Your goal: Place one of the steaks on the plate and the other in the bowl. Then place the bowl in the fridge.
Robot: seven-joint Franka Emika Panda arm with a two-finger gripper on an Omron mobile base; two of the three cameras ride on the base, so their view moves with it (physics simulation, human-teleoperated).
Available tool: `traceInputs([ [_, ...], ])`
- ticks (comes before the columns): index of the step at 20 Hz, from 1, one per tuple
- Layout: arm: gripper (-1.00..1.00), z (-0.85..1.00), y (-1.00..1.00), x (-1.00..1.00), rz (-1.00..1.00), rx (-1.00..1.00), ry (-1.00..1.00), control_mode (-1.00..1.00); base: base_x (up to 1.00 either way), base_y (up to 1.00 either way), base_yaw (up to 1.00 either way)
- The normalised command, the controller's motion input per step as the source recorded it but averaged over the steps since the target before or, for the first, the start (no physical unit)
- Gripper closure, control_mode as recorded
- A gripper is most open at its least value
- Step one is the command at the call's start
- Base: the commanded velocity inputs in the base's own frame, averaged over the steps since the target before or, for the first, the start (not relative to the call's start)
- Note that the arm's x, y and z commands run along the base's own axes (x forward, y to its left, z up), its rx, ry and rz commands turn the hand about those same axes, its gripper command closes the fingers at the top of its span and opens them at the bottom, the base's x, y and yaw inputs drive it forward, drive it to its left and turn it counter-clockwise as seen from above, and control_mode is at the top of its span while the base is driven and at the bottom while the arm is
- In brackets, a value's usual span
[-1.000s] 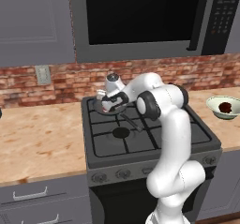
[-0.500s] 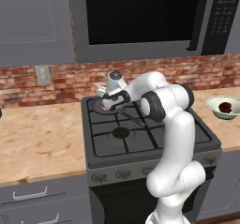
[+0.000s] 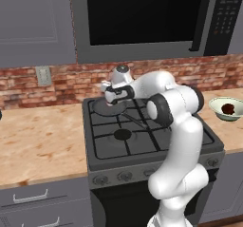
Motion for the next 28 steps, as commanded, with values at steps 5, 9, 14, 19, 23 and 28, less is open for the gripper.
traceInputs([
  [5,1.0,0.0,-0.06,-0.44,0.0,0.0,-0.19,-1.0,0.0,0.0,0.0],
  [9,1.0,0.0,0.0,-0.33,0.0,0.0,-0.26,-1.0,0.0,0.0,0.0],
  [14,1.0,0.49,-0.03,-0.42,0.0,0.01,-0.23,-1.0,0.0,0.0,0.0],
  [19,1.0,0.48,-0.08,-0.61,0.0,0.04,-0.14,-1.0,0.0,0.0,0.0],
  [23,1.0,0.5,-0.12,-0.72,0.0,0.06,-0.05,-1.0,0.0,0.0,0.0],
  [28,1.0,0.63,-0.05,-0.73,0.0,0.06,-0.04,-1.0,0.0,0.0,0.0],
])
